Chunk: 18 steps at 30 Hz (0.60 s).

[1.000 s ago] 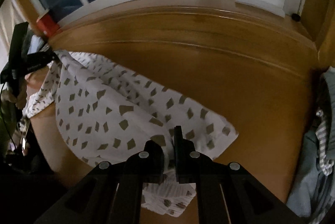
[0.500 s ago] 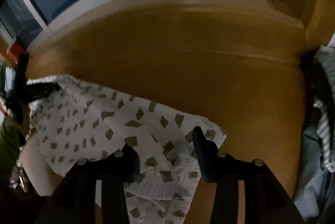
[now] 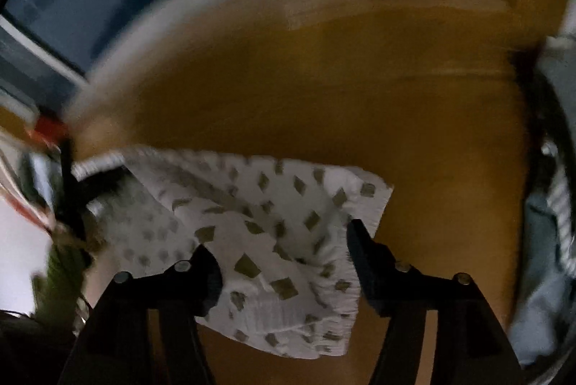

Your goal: Fold clothes

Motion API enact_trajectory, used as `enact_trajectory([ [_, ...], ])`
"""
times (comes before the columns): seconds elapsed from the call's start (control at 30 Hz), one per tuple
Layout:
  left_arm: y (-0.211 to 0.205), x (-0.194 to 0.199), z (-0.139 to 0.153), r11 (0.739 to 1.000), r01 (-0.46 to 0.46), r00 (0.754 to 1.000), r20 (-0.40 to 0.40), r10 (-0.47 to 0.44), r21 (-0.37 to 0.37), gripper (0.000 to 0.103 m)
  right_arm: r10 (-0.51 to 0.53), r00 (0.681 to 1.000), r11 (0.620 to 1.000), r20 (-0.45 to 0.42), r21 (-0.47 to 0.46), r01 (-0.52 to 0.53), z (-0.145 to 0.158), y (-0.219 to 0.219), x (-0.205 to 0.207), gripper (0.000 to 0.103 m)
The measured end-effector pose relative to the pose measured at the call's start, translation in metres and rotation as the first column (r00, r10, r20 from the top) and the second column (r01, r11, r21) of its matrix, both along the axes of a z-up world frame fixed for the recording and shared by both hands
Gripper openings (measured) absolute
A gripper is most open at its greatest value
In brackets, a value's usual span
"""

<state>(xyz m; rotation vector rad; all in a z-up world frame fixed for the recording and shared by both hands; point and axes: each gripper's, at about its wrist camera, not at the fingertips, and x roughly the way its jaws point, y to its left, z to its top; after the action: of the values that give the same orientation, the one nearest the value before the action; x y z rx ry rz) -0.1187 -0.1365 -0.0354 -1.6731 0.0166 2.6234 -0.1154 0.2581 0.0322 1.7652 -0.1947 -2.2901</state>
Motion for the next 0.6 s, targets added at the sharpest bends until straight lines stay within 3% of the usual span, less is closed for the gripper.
enact_trajectory([
  [0.07,0.001,0.003,0.0,1.0,-0.003,1.0,0.002,0.003,-0.002,0.047,0.032,0.997,0.993,0.076,0.112,-0.041,-0.006,-0.011,-0.016,0.062],
  [0.1,0.003,0.007,0.003,1.0,0.003,1.0,-0.001,-0.003,-0.005,0.047,0.04,0.996,0.995,0.074,0.09,-0.046,-0.002,-0.013,-0.017,0.061],
  [0.13,0.005,0.011,0.006,1.0,0.008,1.0,-0.004,-0.008,-0.009,0.047,0.046,0.997,0.997,0.069,0.061,-0.051,0.004,-0.015,-0.018,0.061],
  [0.23,0.011,0.021,0.015,1.0,0.024,1.0,-0.012,-0.024,-0.02,0.045,0.017,0.998,0.981,-0.052,-0.19,-0.027,0.038,-0.009,-0.003,0.061],
  [0.4,0.03,0.043,0.041,0.995,0.095,0.993,-0.065,-0.096,-0.022,0.044,0.01,0.99,0.992,-0.139,-0.126,-0.028,0.048,-0.008,0.036,0.061],
  [0.5,0.046,0.053,0.047,0.989,0.144,0.986,-0.083,-0.145,-0.015,0.044,-0.011,0.997,0.997,-0.075,-0.077,0.005,0.022,-0.001,0.046,0.061],
  [0.6,0.062,0.058,0.043,0.983,0.184,0.98,-0.077,-0.184,-0.005,0.044,-0.04,0.999,0.997,-0.02,-0.074,0.039,-0.002,0.004,0.046,0.049],
])
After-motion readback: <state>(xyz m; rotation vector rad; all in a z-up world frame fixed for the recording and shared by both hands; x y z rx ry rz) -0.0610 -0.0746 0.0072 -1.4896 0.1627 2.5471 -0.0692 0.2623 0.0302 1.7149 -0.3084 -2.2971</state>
